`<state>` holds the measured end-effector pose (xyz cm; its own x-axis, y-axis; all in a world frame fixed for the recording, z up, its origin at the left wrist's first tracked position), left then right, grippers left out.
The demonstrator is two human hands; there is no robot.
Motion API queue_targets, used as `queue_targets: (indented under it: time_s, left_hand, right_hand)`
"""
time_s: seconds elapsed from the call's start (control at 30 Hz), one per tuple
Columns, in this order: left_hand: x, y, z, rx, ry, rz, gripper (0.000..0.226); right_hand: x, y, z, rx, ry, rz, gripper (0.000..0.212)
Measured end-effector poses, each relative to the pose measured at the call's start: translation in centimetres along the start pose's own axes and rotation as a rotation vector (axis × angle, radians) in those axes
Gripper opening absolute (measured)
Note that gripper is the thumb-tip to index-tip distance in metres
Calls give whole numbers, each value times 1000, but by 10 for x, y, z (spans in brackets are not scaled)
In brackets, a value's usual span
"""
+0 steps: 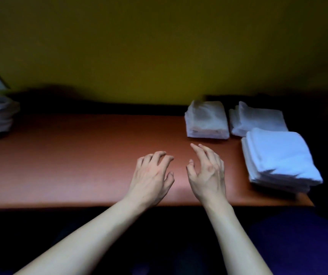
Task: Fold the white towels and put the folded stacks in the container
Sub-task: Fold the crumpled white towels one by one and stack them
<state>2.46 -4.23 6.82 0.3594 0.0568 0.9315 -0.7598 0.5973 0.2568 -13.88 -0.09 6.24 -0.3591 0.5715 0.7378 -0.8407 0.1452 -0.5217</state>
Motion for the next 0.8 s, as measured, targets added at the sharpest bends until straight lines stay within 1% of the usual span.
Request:
queue_targets:
  time_s: [0.23, 0.57, 0.7, 0.8]
  left_hand:
    - [30, -123, -38, 199, 16, 47, 46]
    - [55, -290, -85, 480, 72, 70, 48]
    - [55, -350, -108, 573, 73, 104, 49]
    - [53, -395, -117, 607, 55, 163, 51]
  right_hand:
    - [-88, -105, -6, 109, -146, 66, 51]
    - [-233, -233, -9, 263, -428, 69, 55]
    - [-290, -275, -13, 314, -512, 49, 57]
    - [-329, -295, -12, 333, -639, -23, 64]
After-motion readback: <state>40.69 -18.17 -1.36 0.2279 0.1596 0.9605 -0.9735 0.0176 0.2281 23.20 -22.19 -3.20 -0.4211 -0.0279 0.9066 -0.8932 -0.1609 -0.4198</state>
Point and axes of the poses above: each hand's wrist, its own z-axis towards the middle knuckle, its own x-axis out of the back of the hand, y = z × x, the point moved 5 cm from there along z, towards the middle knuckle, and after that the axes turned 2 degrees about y, right-handed, at the moved point
